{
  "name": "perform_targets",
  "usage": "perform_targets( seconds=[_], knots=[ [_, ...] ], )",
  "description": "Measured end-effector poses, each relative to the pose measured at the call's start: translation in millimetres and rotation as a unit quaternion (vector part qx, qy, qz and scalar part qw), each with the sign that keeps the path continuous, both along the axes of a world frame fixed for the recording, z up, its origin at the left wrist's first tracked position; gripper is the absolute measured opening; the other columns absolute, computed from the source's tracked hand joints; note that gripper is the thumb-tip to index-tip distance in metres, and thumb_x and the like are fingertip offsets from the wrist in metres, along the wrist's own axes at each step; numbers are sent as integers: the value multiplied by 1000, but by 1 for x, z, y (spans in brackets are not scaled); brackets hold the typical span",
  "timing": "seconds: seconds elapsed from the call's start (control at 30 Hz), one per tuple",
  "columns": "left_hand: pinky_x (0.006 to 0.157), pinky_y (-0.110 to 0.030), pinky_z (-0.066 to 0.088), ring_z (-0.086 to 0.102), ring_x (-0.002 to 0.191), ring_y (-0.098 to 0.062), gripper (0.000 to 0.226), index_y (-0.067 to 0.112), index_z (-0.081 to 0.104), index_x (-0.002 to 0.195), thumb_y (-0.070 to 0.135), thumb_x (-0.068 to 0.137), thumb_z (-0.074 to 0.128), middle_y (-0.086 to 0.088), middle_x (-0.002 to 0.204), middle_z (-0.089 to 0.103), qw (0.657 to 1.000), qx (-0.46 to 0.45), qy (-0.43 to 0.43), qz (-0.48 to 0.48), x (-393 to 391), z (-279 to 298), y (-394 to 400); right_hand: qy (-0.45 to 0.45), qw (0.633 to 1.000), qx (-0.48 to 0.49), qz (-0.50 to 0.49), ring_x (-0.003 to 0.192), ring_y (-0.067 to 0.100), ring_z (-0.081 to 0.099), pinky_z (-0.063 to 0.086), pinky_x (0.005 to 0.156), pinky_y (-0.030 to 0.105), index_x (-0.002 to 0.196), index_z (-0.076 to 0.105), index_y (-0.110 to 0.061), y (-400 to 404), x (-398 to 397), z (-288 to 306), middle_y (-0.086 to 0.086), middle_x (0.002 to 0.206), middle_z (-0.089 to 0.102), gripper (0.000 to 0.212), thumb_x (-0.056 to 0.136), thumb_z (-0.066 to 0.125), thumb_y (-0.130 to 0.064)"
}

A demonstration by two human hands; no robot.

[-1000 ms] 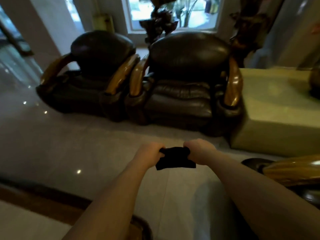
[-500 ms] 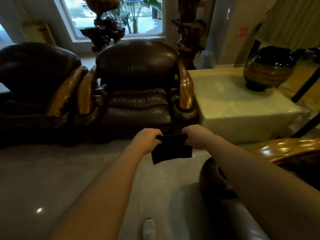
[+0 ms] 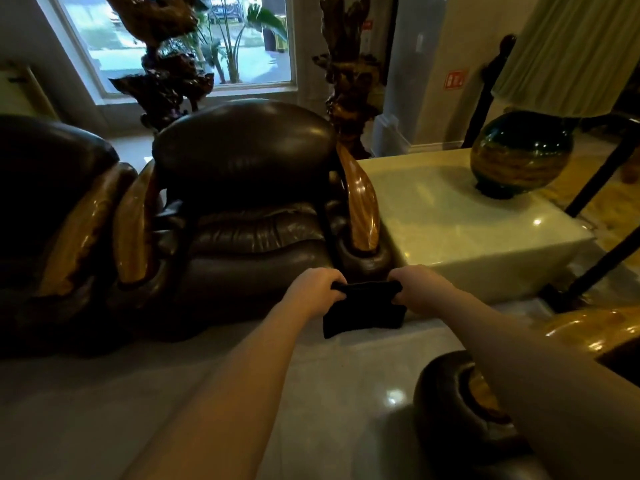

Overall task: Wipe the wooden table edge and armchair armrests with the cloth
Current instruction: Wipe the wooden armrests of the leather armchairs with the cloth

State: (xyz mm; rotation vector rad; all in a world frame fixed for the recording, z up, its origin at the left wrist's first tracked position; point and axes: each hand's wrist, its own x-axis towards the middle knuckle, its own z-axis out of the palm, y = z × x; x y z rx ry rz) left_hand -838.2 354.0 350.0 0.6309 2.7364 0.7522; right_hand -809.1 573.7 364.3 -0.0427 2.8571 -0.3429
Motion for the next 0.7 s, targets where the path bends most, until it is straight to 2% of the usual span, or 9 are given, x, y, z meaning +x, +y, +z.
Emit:
perform_targets(
  seconds=[0.17,0.27,0.37,0.5,0.7],
  knots=[
    [66,-21,40,52,83,-7,25,26,62,115,26,90,62,3,105,61,1000,-10,-13,-16,-53,-18,20,-5,999,-30,-25,83,19,53,43,70,32,104,64,-24,21,-48,-20,-4,88,54,21,84,65,-17],
    [66,-19,41,54,84,-7,27,28,60,118,26,91,60,3,108,61,999,-14,-42,-10,-95,-37,36,-7,998,-52,-36,85,20,56,44,70,32,106,65,-24,38,-93,-42,0,94,60,24,83,64,-17],
    [73,-26,48,57,90,-12,25,27,61,116,25,91,59,1,110,62,997,-34,-68,12,-141,-56,57,-14,996,-75,-40,91,24,60,47,71,33,107,65,-25,58,-144,-66,3,101,65,25,83,62,-17],
    [78,-29,49,59,97,-17,25,26,61,117,24,92,58,-1,113,62,995,-52,-76,34,-205,-74,91,-30,995,-87,-41,96,26,62,50,74,35,104,65,-23,88,-209,-91,5,102,67,24,81,61,-19],
    [83,-29,47,57,99,-14,23,28,62,115,24,93,56,3,111,61,996,6,-69,60,-288,-86,134,-26,993,-92,-70,98,30,62,38,68,29,106,65,-20,131,-292,-107,9,104,69,27,80,63,-17]
  ],
)
